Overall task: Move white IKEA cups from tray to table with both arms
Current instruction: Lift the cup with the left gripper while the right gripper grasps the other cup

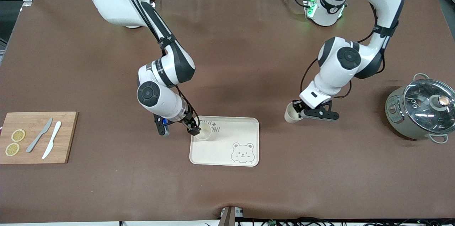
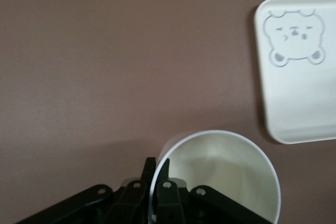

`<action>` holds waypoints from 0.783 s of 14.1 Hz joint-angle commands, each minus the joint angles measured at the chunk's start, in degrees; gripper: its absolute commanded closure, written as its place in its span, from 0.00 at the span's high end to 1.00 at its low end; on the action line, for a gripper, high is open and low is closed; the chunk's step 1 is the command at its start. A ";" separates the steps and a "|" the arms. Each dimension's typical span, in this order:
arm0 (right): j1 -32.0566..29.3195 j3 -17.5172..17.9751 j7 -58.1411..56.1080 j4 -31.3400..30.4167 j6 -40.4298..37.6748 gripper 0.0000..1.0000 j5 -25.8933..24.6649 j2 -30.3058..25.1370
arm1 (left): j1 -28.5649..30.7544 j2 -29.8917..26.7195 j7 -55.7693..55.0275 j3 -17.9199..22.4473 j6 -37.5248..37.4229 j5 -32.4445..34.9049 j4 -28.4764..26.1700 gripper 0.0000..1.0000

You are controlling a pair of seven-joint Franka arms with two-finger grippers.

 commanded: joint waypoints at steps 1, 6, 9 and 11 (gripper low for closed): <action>0.89 -0.51 2.19 1.89 0.10 1.00 -2.62 2.00 | 10.90 -2.75 2.79 -8.66 1.03 -0.77 -3.37 0.00; 1.42 -0.43 3.24 1.98 3.35 1.00 -2.71 2.62 | 37.88 -2.22 11.49 -29.66 2.34 -0.77 -7.85 0.00; 1.50 -0.51 3.94 2.06 3.87 1.00 -2.62 3.67 | 45.48 -2.40 15.88 -34.53 6.46 -0.77 -12.58 0.00; 1.85 -0.51 4.29 1.98 6.15 1.00 -2.71 3.94 | 45.49 -2.40 16.59 -34.45 9.10 -0.68 -14.70 0.00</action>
